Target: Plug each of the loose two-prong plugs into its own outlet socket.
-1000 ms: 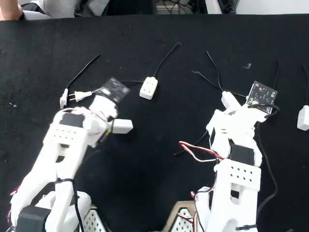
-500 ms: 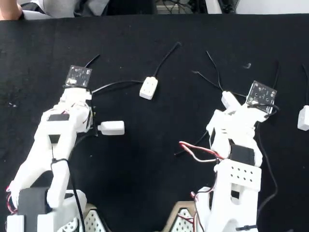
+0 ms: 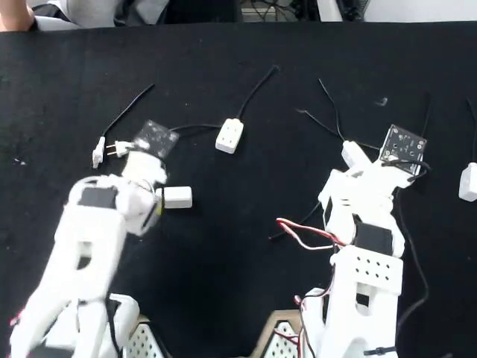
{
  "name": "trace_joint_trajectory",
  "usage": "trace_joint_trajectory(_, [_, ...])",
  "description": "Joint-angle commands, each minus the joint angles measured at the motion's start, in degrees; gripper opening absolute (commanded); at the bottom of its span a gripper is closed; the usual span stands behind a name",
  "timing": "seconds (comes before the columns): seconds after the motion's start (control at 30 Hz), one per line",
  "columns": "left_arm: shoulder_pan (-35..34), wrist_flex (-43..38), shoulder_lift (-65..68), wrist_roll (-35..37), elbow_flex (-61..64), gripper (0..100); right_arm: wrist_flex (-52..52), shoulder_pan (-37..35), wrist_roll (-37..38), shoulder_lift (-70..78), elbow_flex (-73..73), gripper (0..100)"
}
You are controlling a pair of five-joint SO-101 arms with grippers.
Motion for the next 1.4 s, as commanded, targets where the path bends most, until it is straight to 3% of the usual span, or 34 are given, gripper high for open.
trace_joint_trajectory(0.0, [3.0, -2.3, -6.3, 2.2, 2.2, 16, -1.0, -0.7, 0.5, -1.6, -0.3, 30.0])
trace_joint_trajectory(0.37, [3.4, -9.6, 9.6, 2.1, 1.6, 16, -1.0, -0.8, 0.5, -1.6, -0.2, 30.0])
trace_joint_trajectory(0.67, [2.7, -18.1, 25.1, 5.9, -9.5, 16, -1.0, -0.8, 0.5, -1.6, -0.2, 30.0])
trace_joint_trajectory(0.87, [2.7, -18.1, 33.4, 7.1, -17.7, 16, -0.9, -0.8, 0.5, -1.6, -0.2, 30.0])
trace_joint_trajectory(1.07, [2.3, -9.3, 31.6, 7.9, -23.5, 16, -0.9, -0.8, 0.5, -1.6, -0.2, 30.0])
trace_joint_trajectory(1.2, [1.8, -3.6, 32.8, -0.5, -26.5, 24, -1.0, -0.8, 0.5, -1.6, -0.2, 30.0])
trace_joint_trajectory(1.37, [2.2, -3.3, 38.5, -6.5, -29.7, 26, -1.0, -0.8, 0.5, -1.6, -0.2, 30.0])
